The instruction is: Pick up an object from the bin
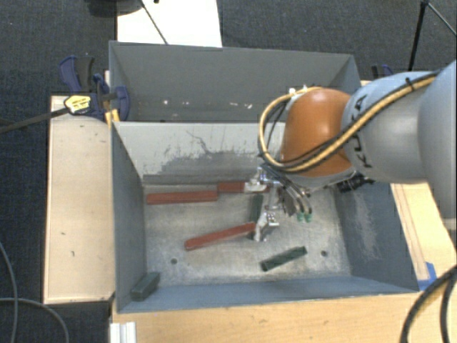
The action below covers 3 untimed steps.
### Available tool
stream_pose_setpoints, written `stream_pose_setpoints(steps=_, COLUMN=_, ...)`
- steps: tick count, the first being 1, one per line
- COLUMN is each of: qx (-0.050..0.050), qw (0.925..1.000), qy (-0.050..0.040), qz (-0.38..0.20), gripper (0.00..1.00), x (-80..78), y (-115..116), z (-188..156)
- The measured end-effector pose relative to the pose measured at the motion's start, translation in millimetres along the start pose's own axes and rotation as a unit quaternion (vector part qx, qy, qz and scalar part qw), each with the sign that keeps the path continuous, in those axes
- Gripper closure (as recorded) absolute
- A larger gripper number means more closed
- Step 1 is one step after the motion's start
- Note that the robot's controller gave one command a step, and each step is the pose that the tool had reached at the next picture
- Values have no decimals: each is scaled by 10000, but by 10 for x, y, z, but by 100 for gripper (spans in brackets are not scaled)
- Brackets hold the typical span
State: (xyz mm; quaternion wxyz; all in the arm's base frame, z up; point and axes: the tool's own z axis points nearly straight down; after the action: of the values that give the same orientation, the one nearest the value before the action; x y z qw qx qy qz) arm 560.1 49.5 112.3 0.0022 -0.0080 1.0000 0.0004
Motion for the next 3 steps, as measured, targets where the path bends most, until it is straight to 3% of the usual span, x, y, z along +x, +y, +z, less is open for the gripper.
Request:
stream_pose_setpoints(steps=1, qx=-11, qw=9988, qy=-66, qz=-493, gripper=100, x=-226, y=78, z=371)
stream_pose_setpoints(steps=2, qx=-6, qw=9988, qy=3, qz=-494, gripper=0, x=-188, y=72, z=397)
stream_pose_setpoints(steps=3, qx=-6, qw=9988, qy=2, qz=-491, gripper=0, x=-189, y=72, z=396)
